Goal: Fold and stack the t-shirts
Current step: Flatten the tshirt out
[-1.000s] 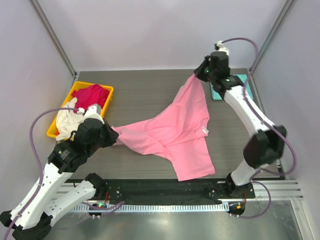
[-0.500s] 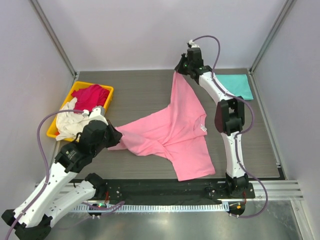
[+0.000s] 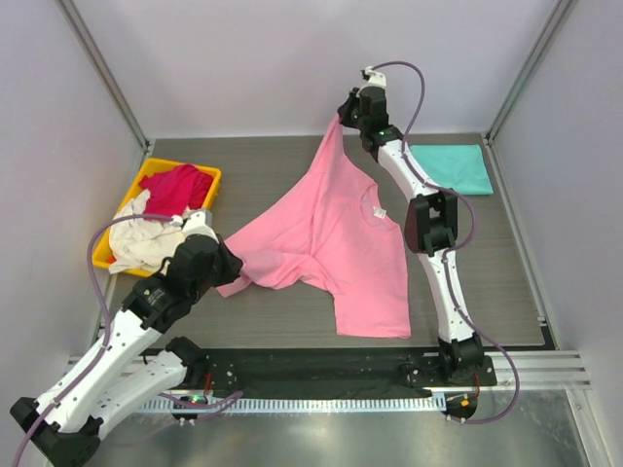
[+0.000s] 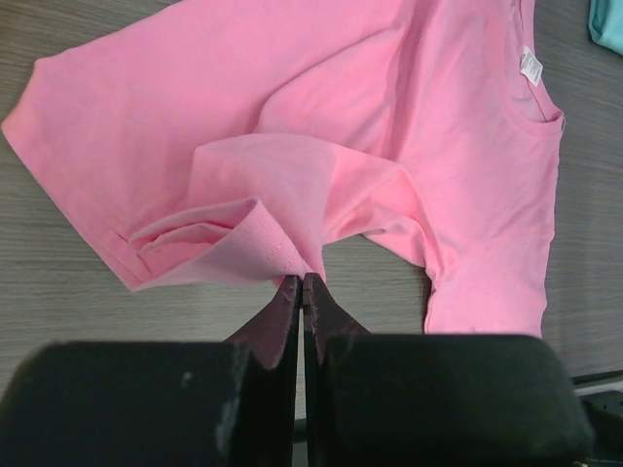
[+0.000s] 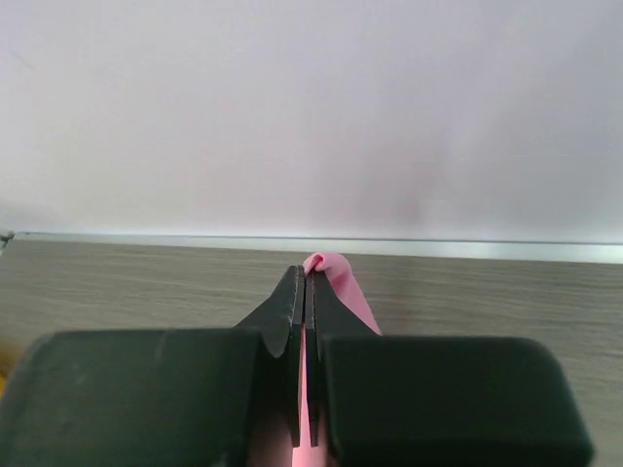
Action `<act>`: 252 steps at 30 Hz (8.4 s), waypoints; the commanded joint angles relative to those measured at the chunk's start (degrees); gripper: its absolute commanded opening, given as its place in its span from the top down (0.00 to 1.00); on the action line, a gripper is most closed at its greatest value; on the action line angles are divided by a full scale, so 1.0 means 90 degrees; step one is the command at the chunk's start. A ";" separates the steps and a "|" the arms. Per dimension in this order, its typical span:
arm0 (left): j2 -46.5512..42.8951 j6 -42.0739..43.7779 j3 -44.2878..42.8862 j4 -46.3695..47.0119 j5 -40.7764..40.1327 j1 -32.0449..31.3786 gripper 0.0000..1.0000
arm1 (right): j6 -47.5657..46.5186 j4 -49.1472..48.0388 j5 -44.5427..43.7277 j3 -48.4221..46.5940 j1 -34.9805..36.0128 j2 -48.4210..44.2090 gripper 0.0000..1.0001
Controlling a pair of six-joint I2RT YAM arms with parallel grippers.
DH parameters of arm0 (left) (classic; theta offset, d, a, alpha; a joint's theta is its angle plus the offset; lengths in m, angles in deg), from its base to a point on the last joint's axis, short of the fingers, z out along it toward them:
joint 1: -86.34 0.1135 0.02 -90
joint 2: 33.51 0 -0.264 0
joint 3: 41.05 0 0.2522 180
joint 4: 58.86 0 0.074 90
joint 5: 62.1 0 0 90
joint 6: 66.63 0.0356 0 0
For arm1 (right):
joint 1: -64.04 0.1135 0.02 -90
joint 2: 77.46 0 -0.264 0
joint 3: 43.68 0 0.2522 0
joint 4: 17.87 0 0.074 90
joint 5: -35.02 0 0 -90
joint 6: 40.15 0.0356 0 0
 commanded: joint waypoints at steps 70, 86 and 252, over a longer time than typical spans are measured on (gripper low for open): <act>0.1718 0.0192 -0.0622 0.0505 -0.1475 0.0005 1.00 | 0.3037 0.4310 -0.1313 0.8790 0.0534 -0.6058 0.58; 0.0975 -0.0062 0.0111 0.0953 -0.0802 0.0005 1.00 | 0.3427 0.4861 -0.1801 1.0038 0.0515 -0.7014 0.55; 0.0349 -0.1420 -0.4725 -0.2388 -0.2882 0.0171 1.00 | 0.1817 0.5985 -0.0639 0.5017 -0.0843 -1.0191 0.99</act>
